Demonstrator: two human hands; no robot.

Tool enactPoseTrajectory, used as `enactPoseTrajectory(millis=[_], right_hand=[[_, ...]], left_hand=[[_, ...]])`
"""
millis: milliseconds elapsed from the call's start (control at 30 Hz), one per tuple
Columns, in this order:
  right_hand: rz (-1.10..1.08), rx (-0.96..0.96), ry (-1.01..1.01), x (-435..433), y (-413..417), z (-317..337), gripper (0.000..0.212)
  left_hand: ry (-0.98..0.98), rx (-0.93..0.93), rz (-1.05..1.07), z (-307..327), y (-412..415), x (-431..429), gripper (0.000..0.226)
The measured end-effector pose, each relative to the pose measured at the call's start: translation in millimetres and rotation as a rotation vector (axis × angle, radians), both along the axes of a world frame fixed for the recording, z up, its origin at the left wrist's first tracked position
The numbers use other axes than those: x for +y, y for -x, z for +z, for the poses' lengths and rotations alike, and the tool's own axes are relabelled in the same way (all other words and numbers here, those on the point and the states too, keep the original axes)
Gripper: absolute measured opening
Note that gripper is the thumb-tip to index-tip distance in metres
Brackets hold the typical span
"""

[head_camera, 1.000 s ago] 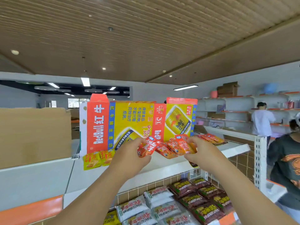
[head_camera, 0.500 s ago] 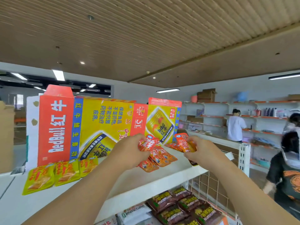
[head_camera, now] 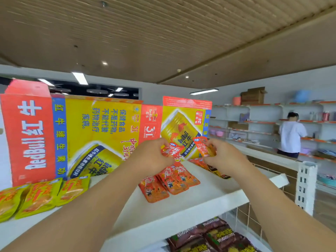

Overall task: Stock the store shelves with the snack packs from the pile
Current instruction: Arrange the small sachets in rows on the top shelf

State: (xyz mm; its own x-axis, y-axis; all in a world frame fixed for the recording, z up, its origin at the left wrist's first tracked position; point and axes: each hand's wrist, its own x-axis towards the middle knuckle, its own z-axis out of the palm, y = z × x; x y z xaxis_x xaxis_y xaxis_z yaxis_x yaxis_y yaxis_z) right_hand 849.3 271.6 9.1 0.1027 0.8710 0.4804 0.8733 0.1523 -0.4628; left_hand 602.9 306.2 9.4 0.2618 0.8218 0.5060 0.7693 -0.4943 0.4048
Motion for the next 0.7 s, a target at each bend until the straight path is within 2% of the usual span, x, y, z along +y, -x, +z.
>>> enactPoseTrajectory(millis=[167, 367, 567, 700], right_hand=[[0.093, -0.029, -0.007, 52, -34, 1, 0.041], [0.238, -0.057, -0.010, 111, -56, 6, 0.046], [0.382, -0.064, -0.006, 155, -41, 16, 0.049], [0.435, -0.024, 0.004, 174, -34, 11, 0.047]], left_hand=[[0.058, 0.025, 0.123, -10, -51, 9, 0.050], [0.051, -0.013, 0.304, -29, -95, 14, 0.041], [0.004, 0.105, 0.507, -50, -118, 10, 0.034], [-0.041, 0.190, 0.591, -62, -132, 4, 0.051]])
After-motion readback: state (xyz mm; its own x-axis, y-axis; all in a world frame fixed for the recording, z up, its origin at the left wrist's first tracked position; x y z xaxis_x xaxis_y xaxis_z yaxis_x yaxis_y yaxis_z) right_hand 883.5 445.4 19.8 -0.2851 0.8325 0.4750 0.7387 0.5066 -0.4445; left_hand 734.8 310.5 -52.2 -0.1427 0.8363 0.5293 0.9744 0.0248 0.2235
